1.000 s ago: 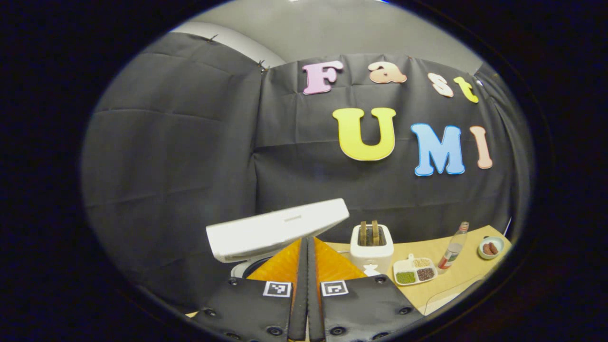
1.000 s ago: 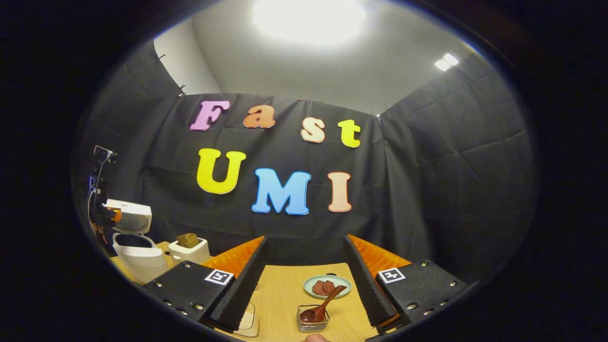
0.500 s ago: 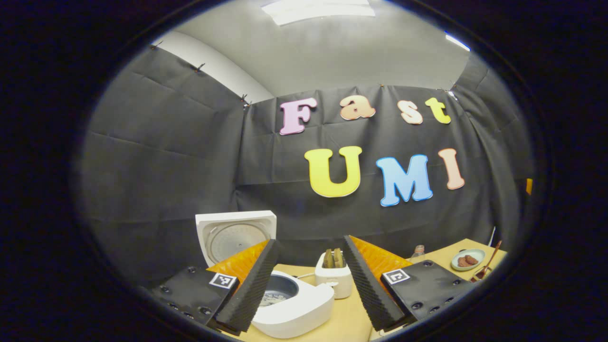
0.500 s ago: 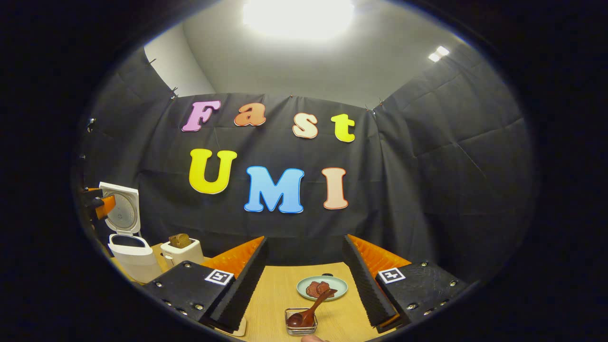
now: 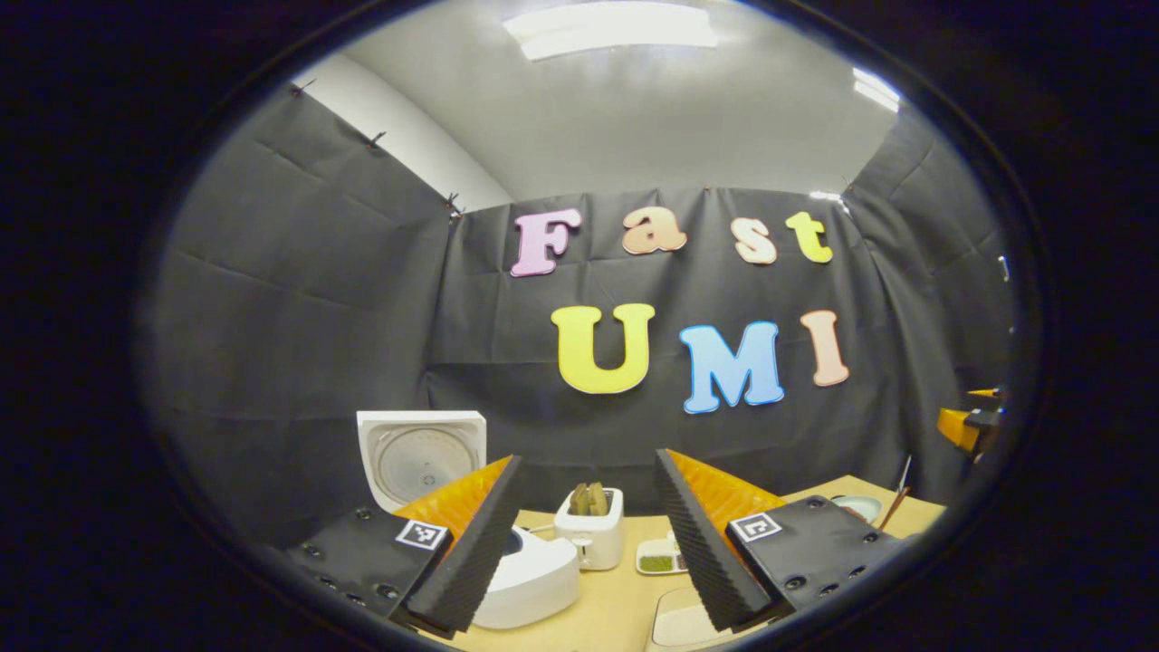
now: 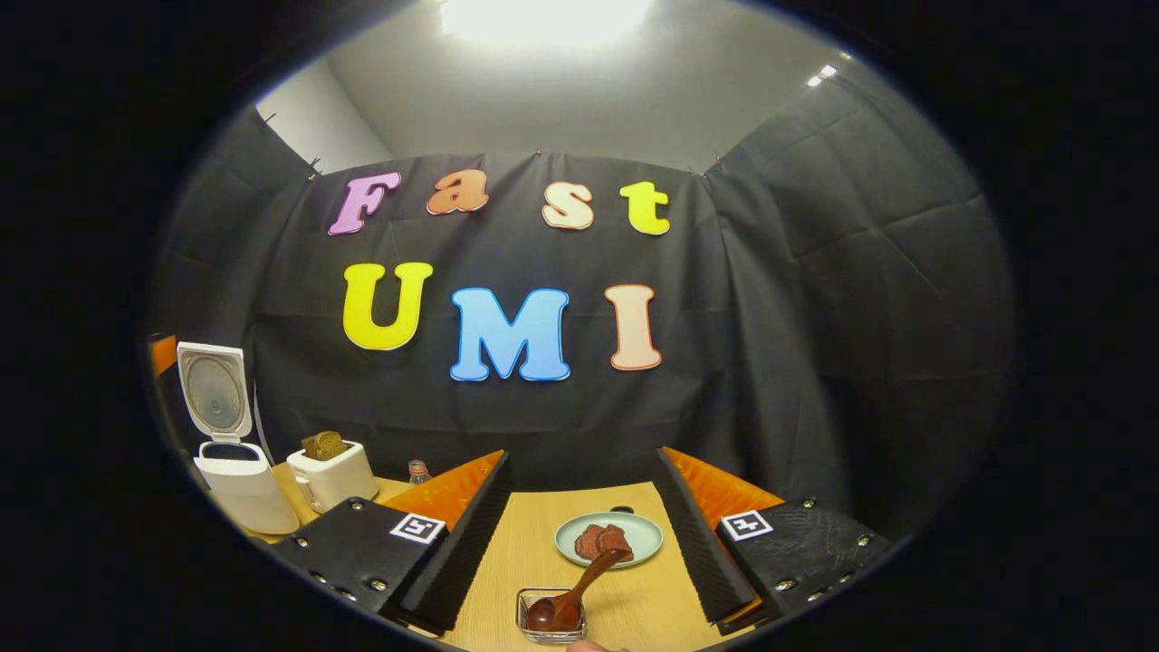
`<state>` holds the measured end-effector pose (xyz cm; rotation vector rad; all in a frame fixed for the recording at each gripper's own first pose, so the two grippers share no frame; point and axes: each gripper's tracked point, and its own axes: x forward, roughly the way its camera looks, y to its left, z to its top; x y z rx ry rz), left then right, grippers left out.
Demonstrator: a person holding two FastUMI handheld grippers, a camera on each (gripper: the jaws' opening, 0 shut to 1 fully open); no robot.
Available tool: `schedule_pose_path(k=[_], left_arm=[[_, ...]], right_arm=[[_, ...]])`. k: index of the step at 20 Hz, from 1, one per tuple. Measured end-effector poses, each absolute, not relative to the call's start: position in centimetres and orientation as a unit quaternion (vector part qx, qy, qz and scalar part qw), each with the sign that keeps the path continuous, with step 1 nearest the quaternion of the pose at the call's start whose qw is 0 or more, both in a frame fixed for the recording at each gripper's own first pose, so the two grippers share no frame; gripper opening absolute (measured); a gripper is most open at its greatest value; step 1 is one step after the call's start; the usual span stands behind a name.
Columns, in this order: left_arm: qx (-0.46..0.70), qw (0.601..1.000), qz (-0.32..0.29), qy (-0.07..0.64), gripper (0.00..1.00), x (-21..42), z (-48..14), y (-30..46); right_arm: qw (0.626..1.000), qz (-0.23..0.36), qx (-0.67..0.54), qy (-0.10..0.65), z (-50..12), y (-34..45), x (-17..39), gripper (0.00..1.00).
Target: Close the left gripper, press the button to open the rice cooker; take a wooden spoon from the chopstick holder with the right hand, scoop a spoonful of rice and pour it into the rice cooker, then put the wooden spoon back into the chopstick holder.
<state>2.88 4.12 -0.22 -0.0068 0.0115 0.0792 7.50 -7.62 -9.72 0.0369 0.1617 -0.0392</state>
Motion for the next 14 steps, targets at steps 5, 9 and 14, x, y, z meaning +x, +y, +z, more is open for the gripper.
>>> schedule_pose_path(k=[5, 9, 14], left_arm=[[0.002, 0.999, 0.044, 0.006, 0.97, 1.6, 0.4, 3.6], [0.006, 0.999, 0.045, 0.008, 0.98, 0.5, 0.6, 2.7], [0.012, 0.999, 0.045, 0.021, 0.98, 0.2, 0.2, 2.4]], right_arm=[[0.991, -0.020, 0.043, 0.123, -14.0, -8.9, 9.6, 0.95], [0.984, -0.017, 0.062, 0.165, -17.5, -9.5, 10.5, 0.95], [0.971, -0.022, 0.092, 0.220, -22.1, -9.8, 11.0, 0.95]])
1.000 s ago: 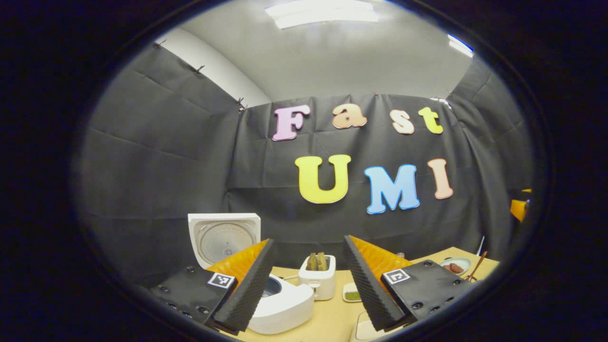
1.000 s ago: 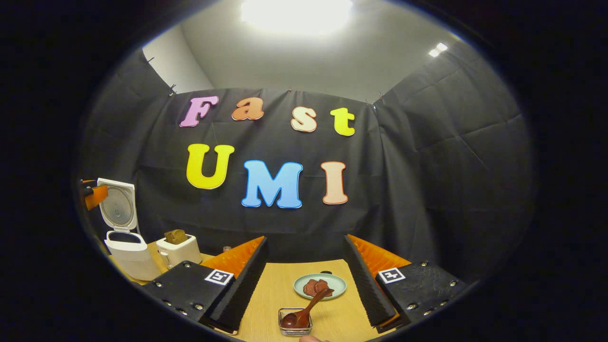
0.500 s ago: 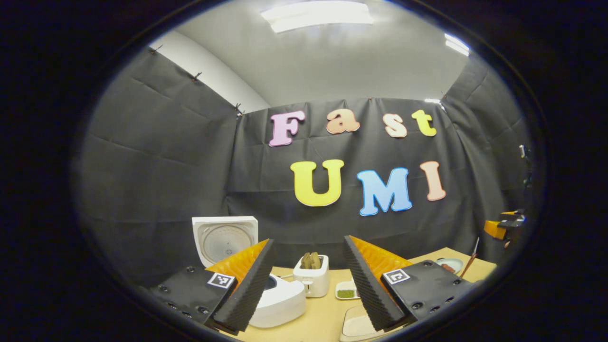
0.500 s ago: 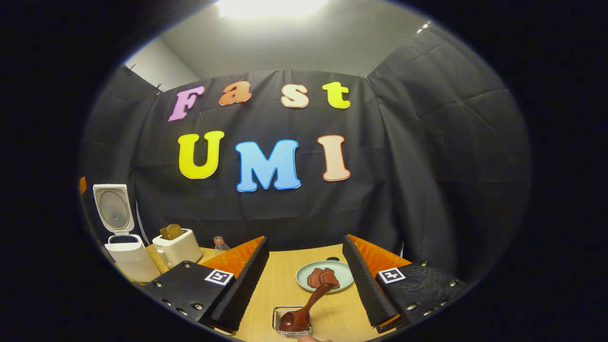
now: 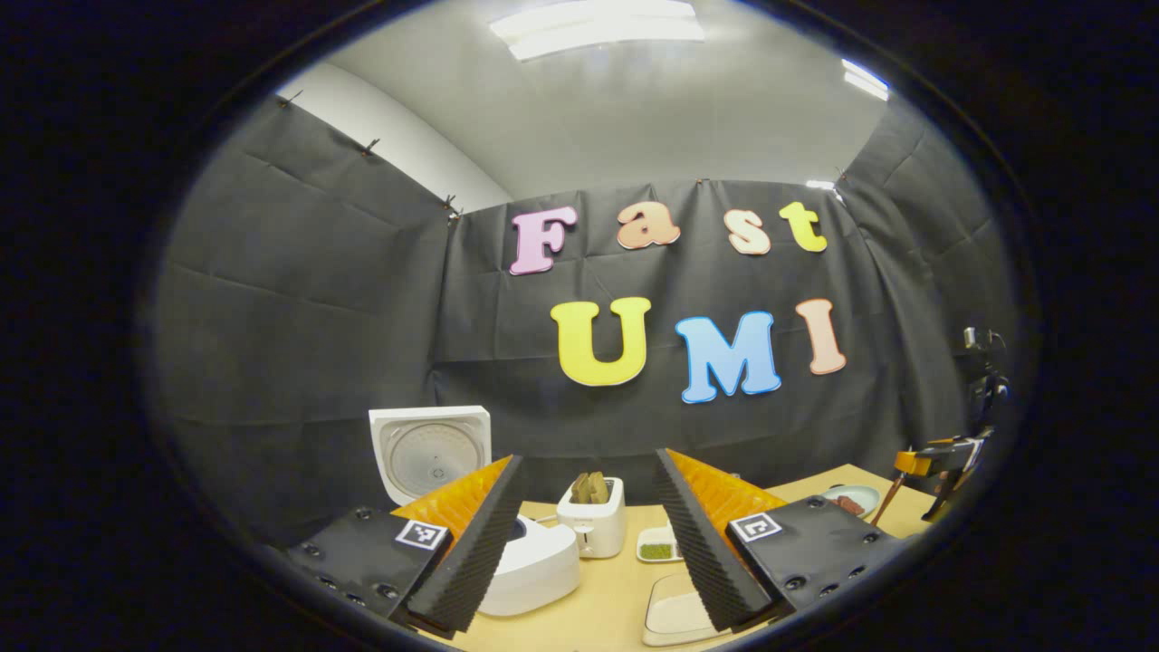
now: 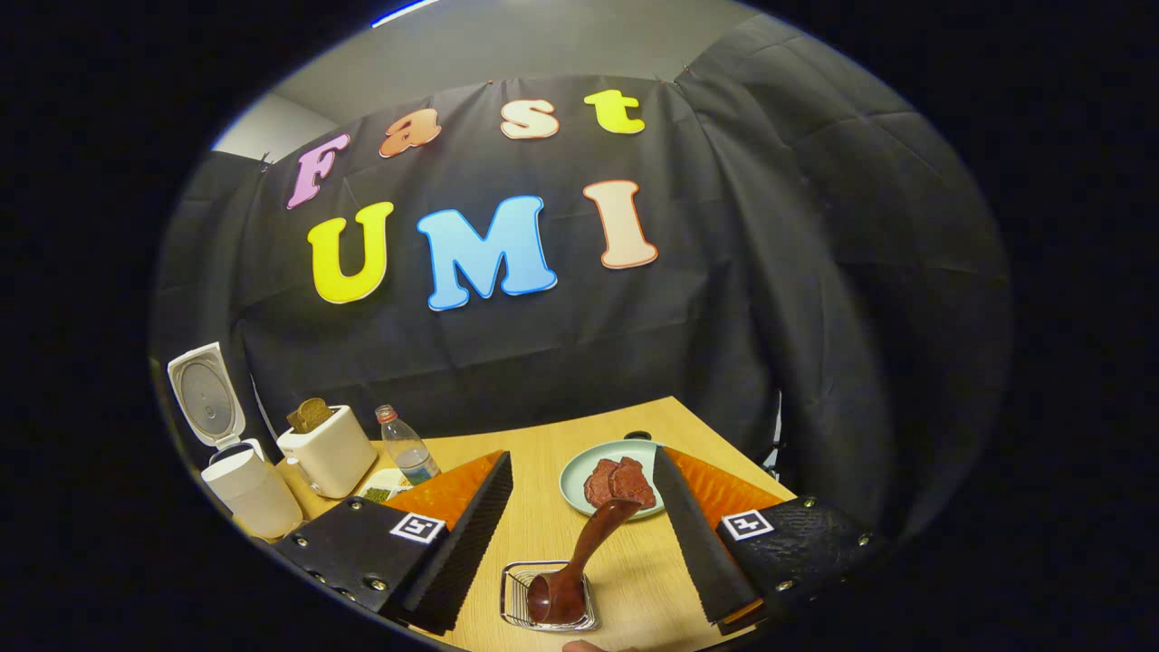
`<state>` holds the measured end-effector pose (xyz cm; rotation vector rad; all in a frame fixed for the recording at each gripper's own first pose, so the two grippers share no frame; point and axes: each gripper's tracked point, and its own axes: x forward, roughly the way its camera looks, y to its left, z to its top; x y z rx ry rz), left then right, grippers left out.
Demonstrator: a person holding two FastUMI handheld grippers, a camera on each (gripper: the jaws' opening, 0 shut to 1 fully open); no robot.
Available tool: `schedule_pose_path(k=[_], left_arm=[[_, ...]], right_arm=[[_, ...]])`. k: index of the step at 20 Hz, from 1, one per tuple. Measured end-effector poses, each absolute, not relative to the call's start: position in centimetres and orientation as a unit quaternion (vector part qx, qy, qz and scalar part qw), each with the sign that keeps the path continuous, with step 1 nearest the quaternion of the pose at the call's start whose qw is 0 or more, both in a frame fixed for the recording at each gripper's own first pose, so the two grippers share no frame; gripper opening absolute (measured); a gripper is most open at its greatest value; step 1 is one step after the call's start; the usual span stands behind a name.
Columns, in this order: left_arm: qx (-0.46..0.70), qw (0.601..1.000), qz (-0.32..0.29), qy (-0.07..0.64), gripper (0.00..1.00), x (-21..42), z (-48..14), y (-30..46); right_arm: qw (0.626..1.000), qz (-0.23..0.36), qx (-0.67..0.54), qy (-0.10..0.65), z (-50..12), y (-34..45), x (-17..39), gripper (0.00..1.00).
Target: Close the left gripper, press the button to open the rice cooker; take a wooden spoon from the chopstick holder with the right hand, scoop a spoonful of rice and pour it into the rice cooker, then put the wooden spoon back into the chopstick holder.
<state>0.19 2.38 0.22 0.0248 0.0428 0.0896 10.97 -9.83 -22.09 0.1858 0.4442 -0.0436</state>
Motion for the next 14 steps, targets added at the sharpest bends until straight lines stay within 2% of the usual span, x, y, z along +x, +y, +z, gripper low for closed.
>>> schedule_pose_path(k=[12, 14], left_arm=[[0.037, 0.996, 0.075, 0.037, 0.98, -1.3, 0.0, 4.2], [0.037, 0.995, 0.078, 0.040, 0.98, -1.5, -0.2, 4.4]], right_arm=[[0.925, -0.008, 0.157, 0.346, -30.7, -8.6, 10.6, 0.95], [0.919, -0.001, 0.165, 0.359, -31.7, -7.9, 10.3, 0.88]])
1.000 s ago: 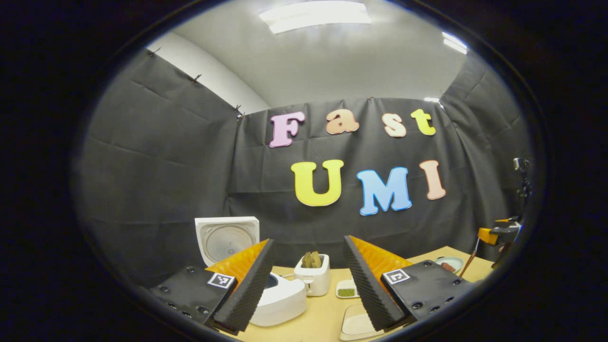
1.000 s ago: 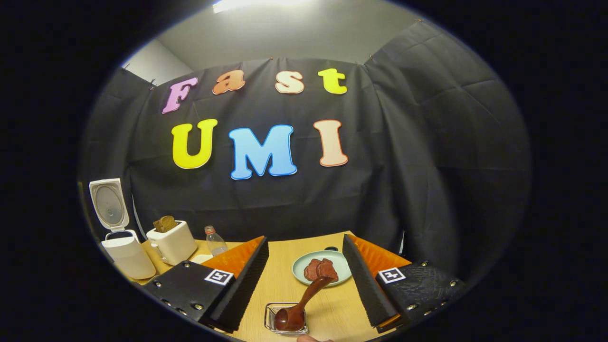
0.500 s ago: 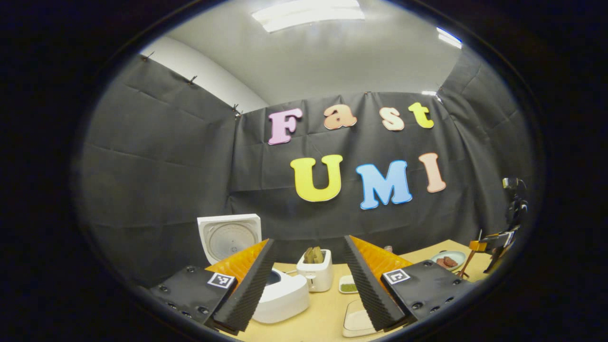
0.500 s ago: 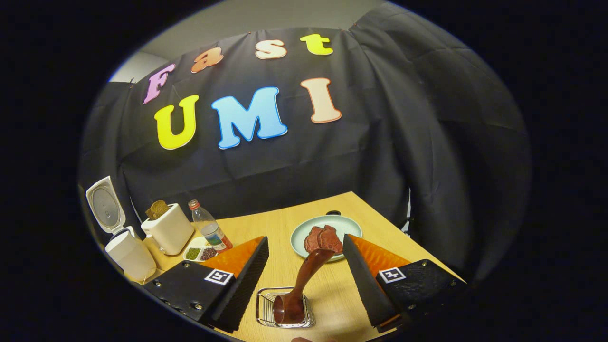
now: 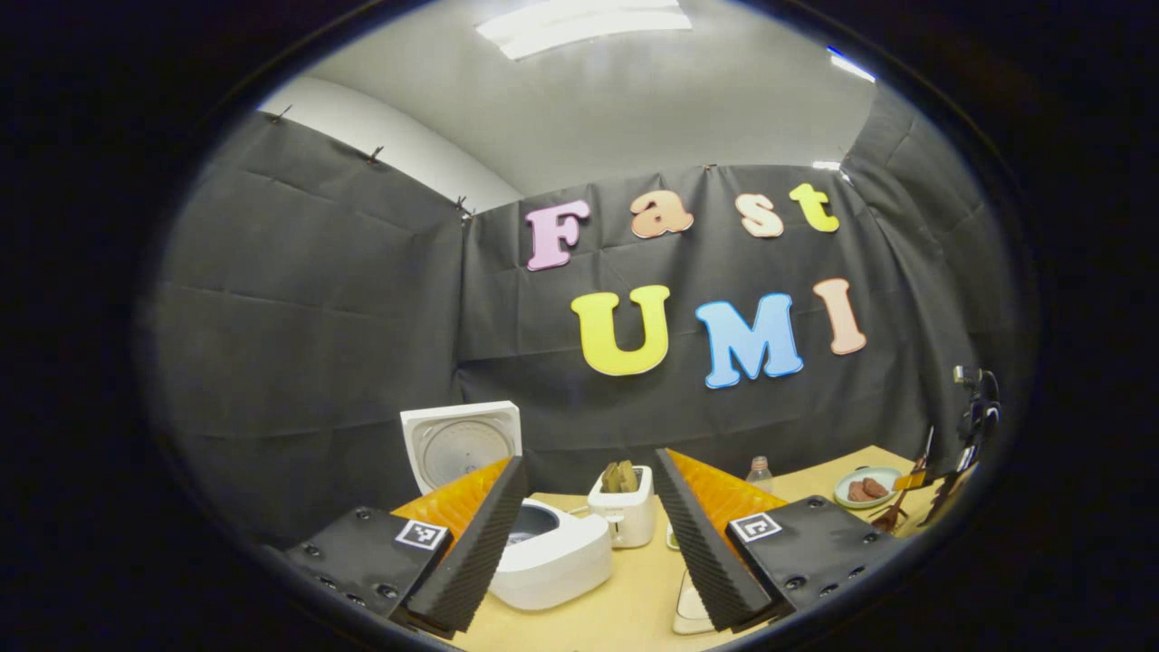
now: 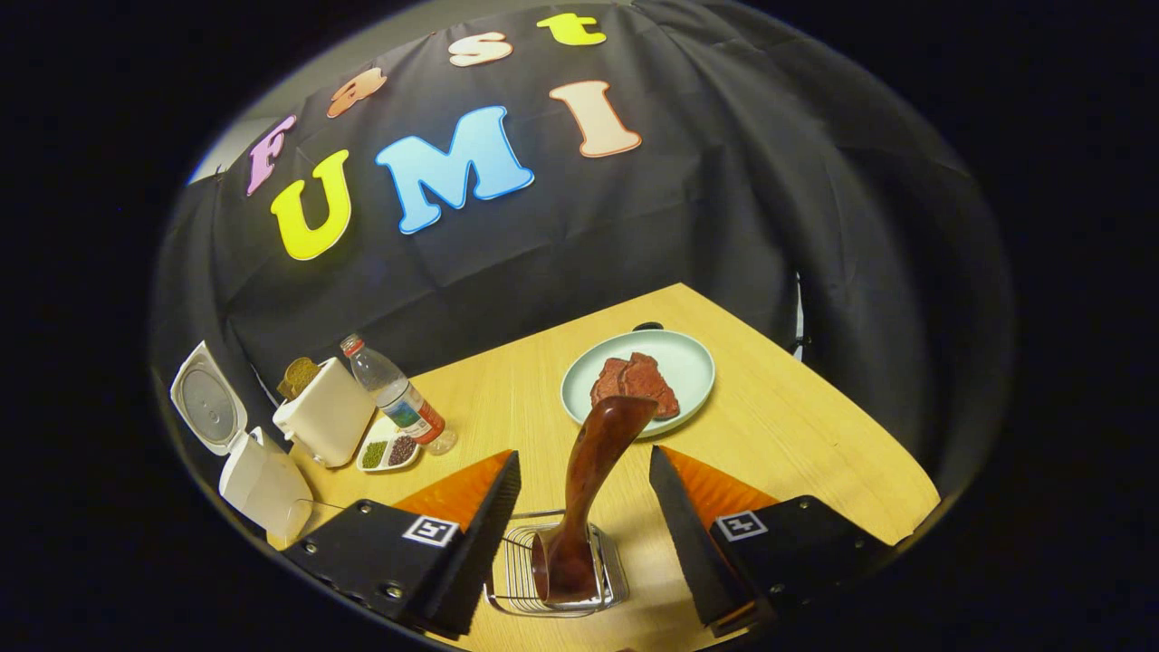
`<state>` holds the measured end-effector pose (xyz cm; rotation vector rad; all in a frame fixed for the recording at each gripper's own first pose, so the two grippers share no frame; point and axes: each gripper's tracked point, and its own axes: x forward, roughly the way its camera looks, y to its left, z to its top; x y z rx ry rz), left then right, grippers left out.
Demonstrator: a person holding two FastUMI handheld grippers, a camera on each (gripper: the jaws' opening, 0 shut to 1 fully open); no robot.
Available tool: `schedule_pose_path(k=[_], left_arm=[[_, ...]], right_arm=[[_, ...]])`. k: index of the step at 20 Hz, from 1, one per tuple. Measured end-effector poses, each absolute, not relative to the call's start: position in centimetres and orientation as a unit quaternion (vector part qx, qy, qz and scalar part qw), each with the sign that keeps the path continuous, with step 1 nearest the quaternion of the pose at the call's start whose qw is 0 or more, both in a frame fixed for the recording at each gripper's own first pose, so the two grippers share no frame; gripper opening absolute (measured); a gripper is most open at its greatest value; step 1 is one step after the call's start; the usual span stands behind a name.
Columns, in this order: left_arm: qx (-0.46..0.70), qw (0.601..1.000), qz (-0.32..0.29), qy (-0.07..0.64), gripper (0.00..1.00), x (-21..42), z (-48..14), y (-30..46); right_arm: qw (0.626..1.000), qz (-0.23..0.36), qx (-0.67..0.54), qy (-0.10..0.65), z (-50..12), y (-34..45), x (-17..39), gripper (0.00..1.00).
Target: Close the left gripper, press the button to open the rice cooker; take a wooden spoon from the chopstick holder with the right hand, scoop a spoonful of rice and pour it into the rice cooker, then put the wooden spoon back into the chopstick holder.
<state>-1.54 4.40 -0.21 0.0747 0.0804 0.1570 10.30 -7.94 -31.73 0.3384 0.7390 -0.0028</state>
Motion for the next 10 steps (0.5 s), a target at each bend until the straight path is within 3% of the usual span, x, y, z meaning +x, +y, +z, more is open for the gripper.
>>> schedule_pose_path(k=[2, 6, 7, 8, 9, 10], left_arm=[[0.037, 0.995, 0.078, 0.043, 0.98, -1.5, -0.4, 4.4], [0.038, 0.995, 0.081, 0.051, 0.98, -1.7, -0.7, 4.9], [0.038, 0.995, 0.081, 0.050, 0.98, -1.7, -0.7, 5.1], [0.039, 0.995, 0.082, 0.050, 0.98, -1.9, -0.7, 5.3], [0.039, 0.995, 0.083, 0.049, 0.98, -1.9, -0.7, 5.5], [0.038, 0.995, 0.083, 0.048, 0.98, -1.9, -0.5, 5.7]], right_arm=[[0.912, 0.003, 0.174, 0.371, -32.0, -7.5, 10.4, 0.79], [0.909, -0.008, 0.185, 0.375, -32.3, -7.8, 10.6, 0.37], [0.906, 0.002, 0.193, 0.376, -32.3, -7.5, 10.8, 0.22], [0.908, -0.009, 0.195, 0.370, -33.0, -7.3, 11.0, 0.21], [0.906, -0.002, 0.199, 0.372, -31.4, -7.4, 10.1, 0.12], [0.908, 0.001, 0.199, 0.370, -31.5, -7.4, 10.3, 0.12]])
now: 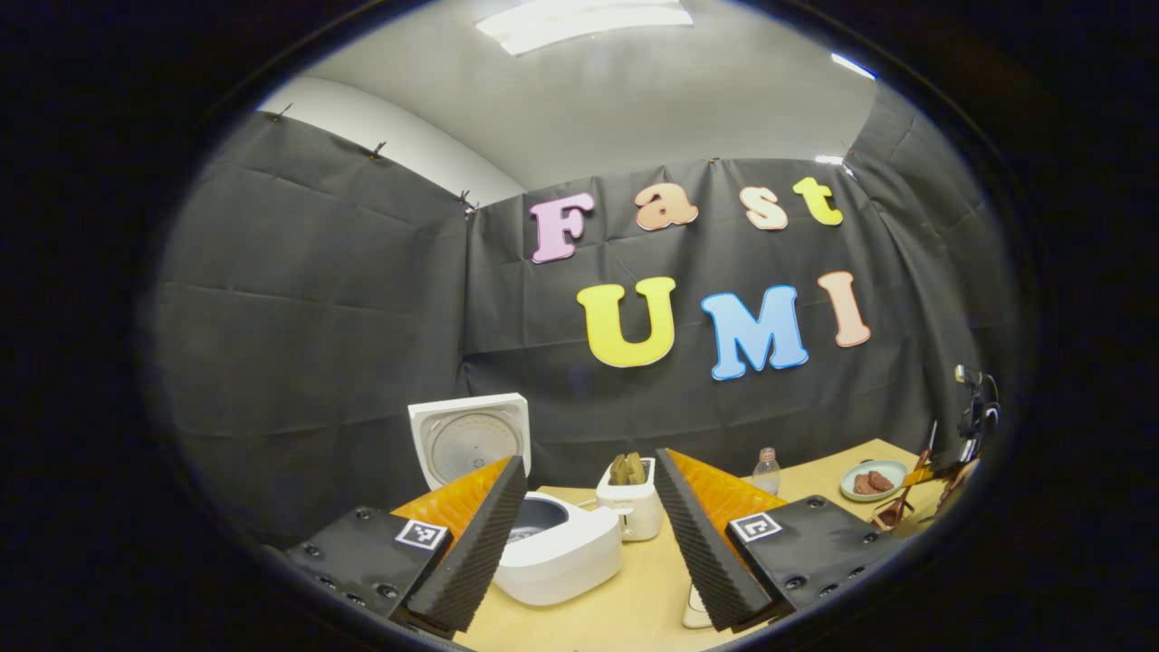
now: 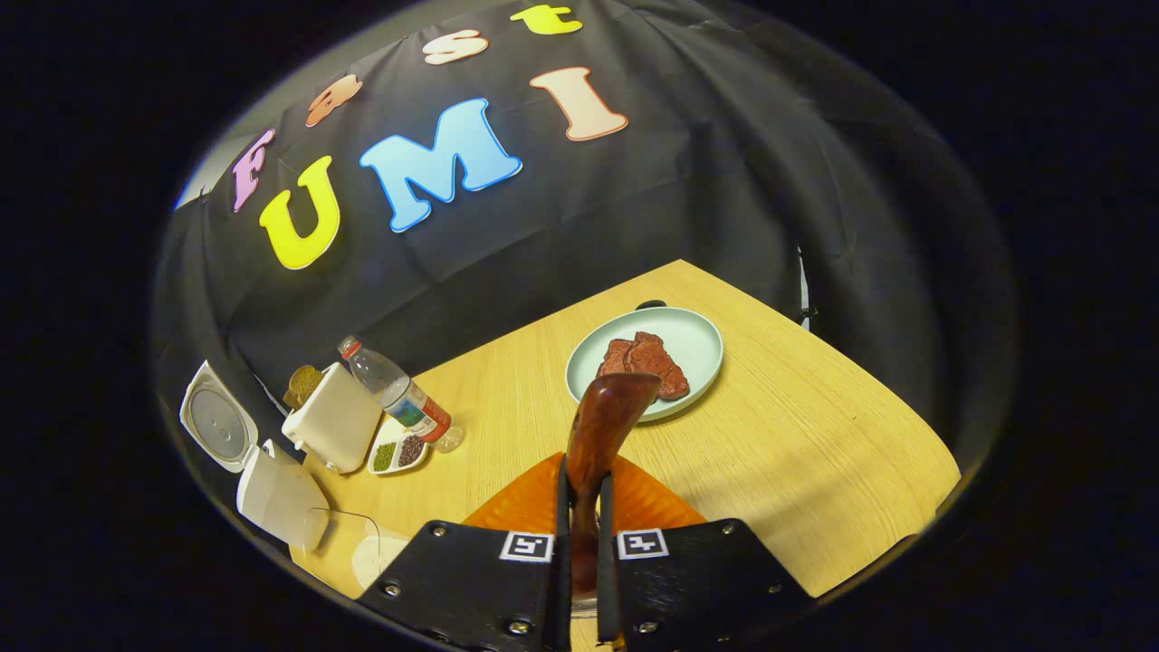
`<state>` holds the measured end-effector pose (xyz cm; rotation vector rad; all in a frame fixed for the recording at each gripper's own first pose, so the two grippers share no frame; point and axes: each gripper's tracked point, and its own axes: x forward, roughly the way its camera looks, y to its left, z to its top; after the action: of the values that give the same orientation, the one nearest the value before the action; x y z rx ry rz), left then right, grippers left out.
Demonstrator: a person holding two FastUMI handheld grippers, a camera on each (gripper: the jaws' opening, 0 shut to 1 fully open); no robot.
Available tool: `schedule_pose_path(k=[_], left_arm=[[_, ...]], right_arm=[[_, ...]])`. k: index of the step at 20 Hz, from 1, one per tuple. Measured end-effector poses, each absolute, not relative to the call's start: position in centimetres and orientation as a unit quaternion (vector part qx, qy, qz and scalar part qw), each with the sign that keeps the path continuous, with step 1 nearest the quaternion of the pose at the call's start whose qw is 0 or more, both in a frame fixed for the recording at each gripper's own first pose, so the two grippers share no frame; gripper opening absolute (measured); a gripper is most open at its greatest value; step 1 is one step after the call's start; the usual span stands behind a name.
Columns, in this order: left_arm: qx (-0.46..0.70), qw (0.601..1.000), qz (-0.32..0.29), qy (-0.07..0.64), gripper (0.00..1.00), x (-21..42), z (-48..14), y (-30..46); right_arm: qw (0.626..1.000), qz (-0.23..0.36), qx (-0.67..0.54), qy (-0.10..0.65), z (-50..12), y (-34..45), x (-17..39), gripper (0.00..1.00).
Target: Close the left gripper, press the button to open the rice cooker; take a wooden spoon from the chopstick holder with the right hand, scoop a spoonful of rice and pour it into the rice cooker, then put the wooden spoon back into the chopstick holder.
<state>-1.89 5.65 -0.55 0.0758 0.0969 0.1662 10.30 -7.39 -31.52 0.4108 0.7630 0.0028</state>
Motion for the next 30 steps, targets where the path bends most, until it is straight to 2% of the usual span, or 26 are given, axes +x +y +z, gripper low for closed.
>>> schedule_pose_path(k=[12, 19, 30], left_arm=[[0.014, 0.998, 0.053, 0.038, 0.98, -0.7, -1.0, 6.6], [-0.005, 0.998, 0.041, 0.041, 0.98, -0.1, -2.1, 8.6], [-0.007, 0.998, 0.041, 0.043, 0.98, -0.1, -3.1, 14.1]], right_arm=[[0.941, 0.003, 0.139, 0.310, -23.7, -6.8, 9.5, 0.11], [0.951, 0.025, 0.143, 0.272, -18.4, -2.7, 9.3, 0.11], [0.949, 0.068, 0.155, 0.265, -17.7, 6.4, 7.6, 0.12]])
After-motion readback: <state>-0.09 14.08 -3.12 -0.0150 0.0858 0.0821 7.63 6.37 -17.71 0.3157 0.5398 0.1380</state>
